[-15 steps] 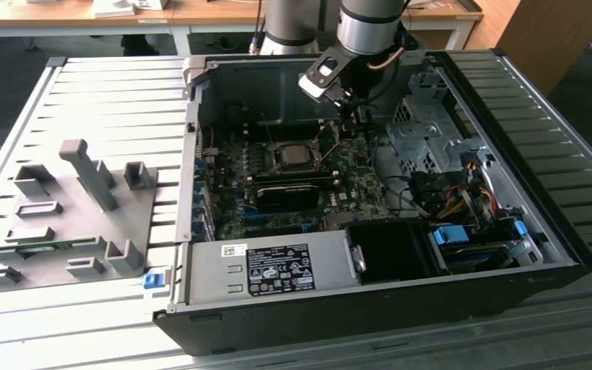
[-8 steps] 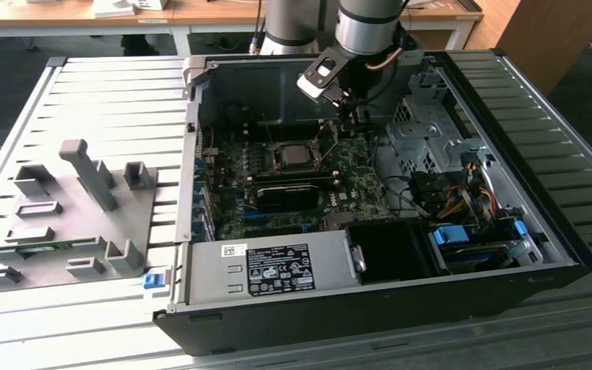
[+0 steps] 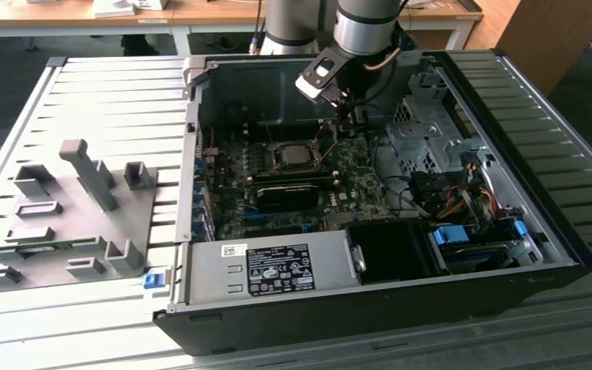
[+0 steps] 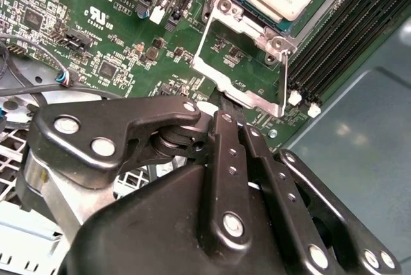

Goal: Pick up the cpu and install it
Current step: 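Close the cpu cover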

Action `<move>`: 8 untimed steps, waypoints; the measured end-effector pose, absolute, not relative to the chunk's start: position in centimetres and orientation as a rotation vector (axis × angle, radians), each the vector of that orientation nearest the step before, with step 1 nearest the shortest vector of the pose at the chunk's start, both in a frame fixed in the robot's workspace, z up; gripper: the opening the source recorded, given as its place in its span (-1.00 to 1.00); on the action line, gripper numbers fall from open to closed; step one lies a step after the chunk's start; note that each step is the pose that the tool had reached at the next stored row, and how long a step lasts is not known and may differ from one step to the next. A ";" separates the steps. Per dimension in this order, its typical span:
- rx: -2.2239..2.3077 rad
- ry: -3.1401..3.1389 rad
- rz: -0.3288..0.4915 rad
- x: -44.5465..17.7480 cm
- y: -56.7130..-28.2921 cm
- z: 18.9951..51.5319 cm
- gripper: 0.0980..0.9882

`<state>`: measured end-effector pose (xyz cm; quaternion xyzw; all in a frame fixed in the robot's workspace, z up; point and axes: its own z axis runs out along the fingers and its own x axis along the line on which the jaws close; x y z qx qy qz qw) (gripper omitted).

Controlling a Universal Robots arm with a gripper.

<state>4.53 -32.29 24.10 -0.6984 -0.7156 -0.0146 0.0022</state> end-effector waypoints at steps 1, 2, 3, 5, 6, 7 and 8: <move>-2.191 -2.245 -0.046 4.5 -32.3 24.1 -0.98; -2.191 -2.245 -0.046 4.5 -32.3 24.1 -0.98; -2.191 -2.245 -0.046 4.4 -32.3 24.1 -0.98; -2.191 -2.245 -0.046 4.4 -32.3 24.1 -0.98; -2.191 -2.245 -0.046 4.4 -32.3 24.1 -0.98; -2.191 -2.245 -0.046 4.3 -32.3 24.1 -0.98; -2.191 -2.245 -0.046 4.3 -32.3 24.1 -0.98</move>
